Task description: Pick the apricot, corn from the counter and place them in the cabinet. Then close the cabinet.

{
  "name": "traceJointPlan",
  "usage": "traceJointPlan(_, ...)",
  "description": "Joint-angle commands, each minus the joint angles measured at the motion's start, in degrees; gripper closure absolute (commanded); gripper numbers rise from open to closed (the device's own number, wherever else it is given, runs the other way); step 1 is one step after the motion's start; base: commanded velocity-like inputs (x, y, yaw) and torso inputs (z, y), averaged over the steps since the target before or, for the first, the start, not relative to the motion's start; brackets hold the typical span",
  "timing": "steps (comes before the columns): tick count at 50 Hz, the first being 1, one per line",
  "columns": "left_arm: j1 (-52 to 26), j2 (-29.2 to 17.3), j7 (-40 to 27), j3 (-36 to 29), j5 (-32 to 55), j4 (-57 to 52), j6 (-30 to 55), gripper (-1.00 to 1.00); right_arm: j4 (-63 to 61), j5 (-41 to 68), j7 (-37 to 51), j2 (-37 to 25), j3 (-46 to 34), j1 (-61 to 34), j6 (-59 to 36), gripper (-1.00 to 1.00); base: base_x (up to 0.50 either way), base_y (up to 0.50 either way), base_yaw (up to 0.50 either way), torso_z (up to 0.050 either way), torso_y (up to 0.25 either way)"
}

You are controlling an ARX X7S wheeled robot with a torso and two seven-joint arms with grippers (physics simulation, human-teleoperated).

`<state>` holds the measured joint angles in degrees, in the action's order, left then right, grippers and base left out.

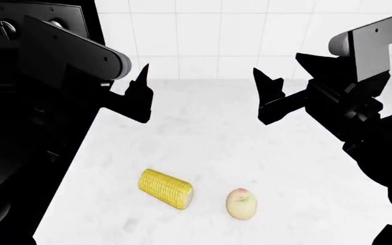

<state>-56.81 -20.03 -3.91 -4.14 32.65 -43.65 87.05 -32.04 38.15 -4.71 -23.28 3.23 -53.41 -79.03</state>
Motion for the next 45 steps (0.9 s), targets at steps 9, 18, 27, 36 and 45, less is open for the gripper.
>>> traceJointPlan(9, 0.4, -0.6, -1.6, 1.0, 2.3, -0.3, -0.1, -1.00, -3.9, 17.5, -6.4, -9.9, 4.4, -1.7, -10.8, -1.00, 0.00, 0.00, 0.00, 0.000, 0.000)
traceJointPlan(18, 0.7, -1.0, -2.5, 1.0, 3.0, 0.1, -0.8, -1.00, -8.1, 28.4, -10.6, -18.6, 1.5, -1.3, -9.2, -1.00, 0.00, 0.00, 0.00, 0.000, 0.000)
traceJointPlan(27, 1.6, -1.6, -3.1, 0.3, 3.0, 0.9, -2.5, -1.00, -6.8, 32.5, -10.1, -20.5, -6.3, -3.4, -10.0, -1.00, 0.00, 0.00, 0.00, 0.000, 0.000)
traceJointPlan(36, 1.4, -1.7, -3.7, -0.4, 3.2, 1.2, -2.8, -1.00, -4.1, 36.3, -8.2, -21.4, -10.5, -4.2, -9.7, -1.00, 0.00, 0.00, 0.00, 0.000, 0.000)
traceJointPlan(45, 1.3, -1.8, -4.2, 0.0, 3.9, 0.8, -2.5, -1.00, -4.0, 39.6, -5.3, -23.1, -16.1, -6.5, -9.6, -1.00, 0.00, 0.00, 0.00, 0.000, 0.000)
